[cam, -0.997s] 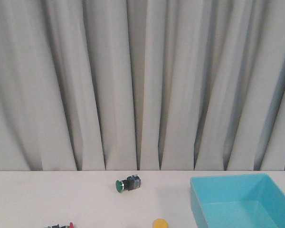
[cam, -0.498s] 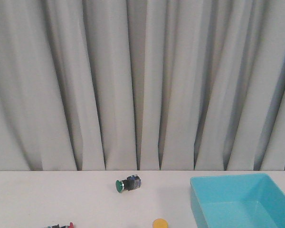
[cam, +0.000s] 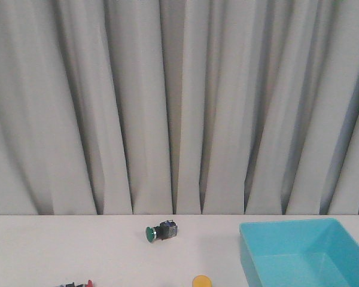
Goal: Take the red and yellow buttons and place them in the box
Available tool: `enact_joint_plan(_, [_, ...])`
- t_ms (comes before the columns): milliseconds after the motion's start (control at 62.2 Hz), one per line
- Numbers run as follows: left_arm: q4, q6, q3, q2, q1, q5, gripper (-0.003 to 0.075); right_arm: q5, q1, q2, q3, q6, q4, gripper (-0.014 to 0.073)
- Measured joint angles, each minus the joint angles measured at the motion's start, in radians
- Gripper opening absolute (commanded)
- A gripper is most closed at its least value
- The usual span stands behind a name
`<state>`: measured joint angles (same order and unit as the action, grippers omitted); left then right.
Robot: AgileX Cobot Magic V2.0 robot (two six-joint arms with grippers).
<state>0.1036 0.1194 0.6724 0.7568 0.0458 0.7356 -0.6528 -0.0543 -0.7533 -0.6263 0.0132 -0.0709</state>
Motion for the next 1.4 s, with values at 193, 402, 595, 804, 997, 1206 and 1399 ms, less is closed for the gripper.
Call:
enact_joint_plan(193, [0.000,0.000,0.000,0.036,0.000,-0.003,0.0081,-0.004,0.000,-0.013,0.000,-0.003,0.000,0.0125])
enact_joint_plan(402, [0.000,-0.010,0.000,0.046,0.000,-0.022,0.0374,-0.004,0.000,-0.013,0.000,-0.003,0.000,0.0393])
enact_joint_plan(595, [-0.007,-0.090,0.002,0.046,0.000,-0.030,0.0584,-0.005,0.000,-0.013,0.000,-0.003,0.000,0.0519])
enact_joint_plan(804, [-0.064,-0.172,0.004,0.046,0.056,-0.051,0.0587,-0.005,0.000,-0.013,0.000,-0.003,0.001,0.0520])
enact_joint_plan(997, [-0.144,-0.298,0.004,0.061,0.186,-0.104,0.0564,-0.011,0.000,-0.013,0.000,-0.003,0.001,0.0520])
enact_joint_plan(1206, [-0.254,-0.467,0.032,0.186,0.312,-0.124,0.0561,-0.011,0.000,-0.013,0.000,-0.003,0.001,0.0520])
enact_joint_plan(1399, [-0.355,-0.604,0.106,0.353,0.377,-0.131,0.0561,-0.011,0.000,-0.013,0.000,-0.003,0.001,0.0520])
